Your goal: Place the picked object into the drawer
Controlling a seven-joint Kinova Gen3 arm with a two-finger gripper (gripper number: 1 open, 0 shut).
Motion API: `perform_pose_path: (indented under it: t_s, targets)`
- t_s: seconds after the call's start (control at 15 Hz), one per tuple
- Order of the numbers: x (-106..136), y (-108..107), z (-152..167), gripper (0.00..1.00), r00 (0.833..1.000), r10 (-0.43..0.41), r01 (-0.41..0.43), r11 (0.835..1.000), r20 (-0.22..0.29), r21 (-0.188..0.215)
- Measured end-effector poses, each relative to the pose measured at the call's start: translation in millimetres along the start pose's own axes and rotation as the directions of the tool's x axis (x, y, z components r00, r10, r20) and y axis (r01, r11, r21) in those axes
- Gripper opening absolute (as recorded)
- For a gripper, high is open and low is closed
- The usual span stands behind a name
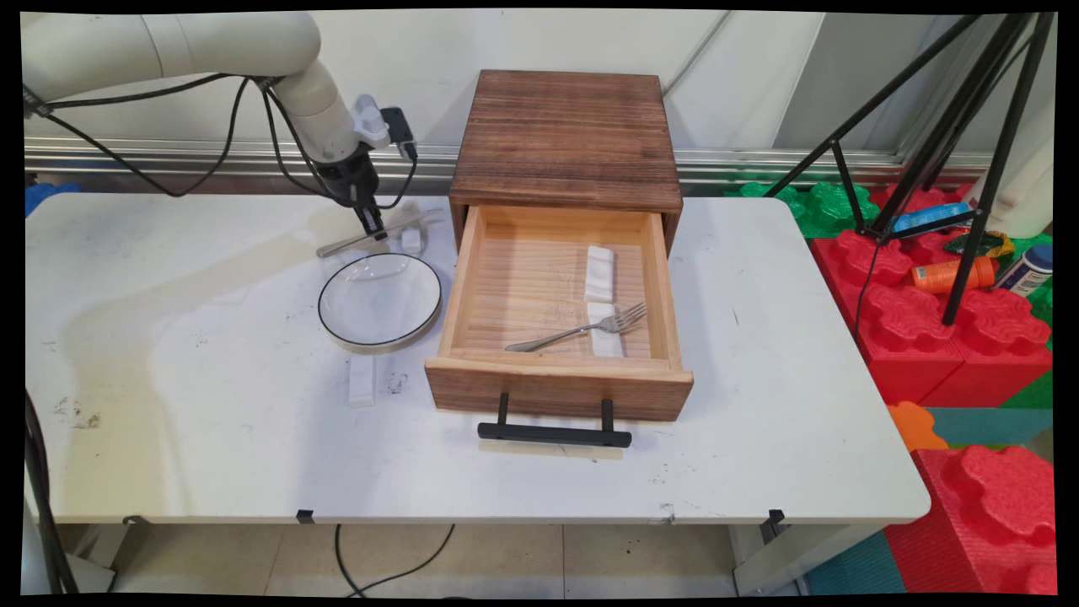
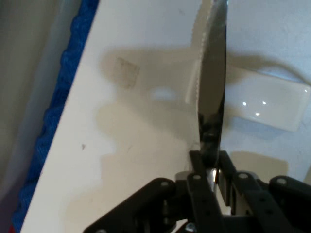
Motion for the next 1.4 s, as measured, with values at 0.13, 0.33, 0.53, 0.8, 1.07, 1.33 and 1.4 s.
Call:
perform_pose_path:
  t_s: [0.13, 0.33, 0.53, 0.8, 1.07, 1.33, 1.4]
  targets:
    - [-0.8, -0.4, -3.5, 0.0, 0.999, -0.031, 0.031, 0.999, -0.01, 0.015]
    - [-5.8, -0.4, -16.3, 0.0, 0.993, -0.112, 0.114, 0.992, -0.042, 0.054]
    - [-14.7, 2.9, -34.6, 0.0, 0.979, -0.189, 0.196, 0.977, -0.078, 0.089]
    - [-29.5, 12.4, -62.8, 0.0, 0.957, -0.265, 0.279, 0.953, -0.118, 0.119]
    - [-41.7, 23.8, -88.1, 0.0, 0.942, -0.302, 0.321, 0.938, -0.144, 0.132]
    - [-51.6, 40.7, -117.5, 0.0, 0.934, -0.316, 0.338, 0.932, -0.165, 0.132]
    - [-53.4, 46.5, -126.4, 0.0, 0.934, -0.313, 0.336, 0.933, -0.169, 0.129]
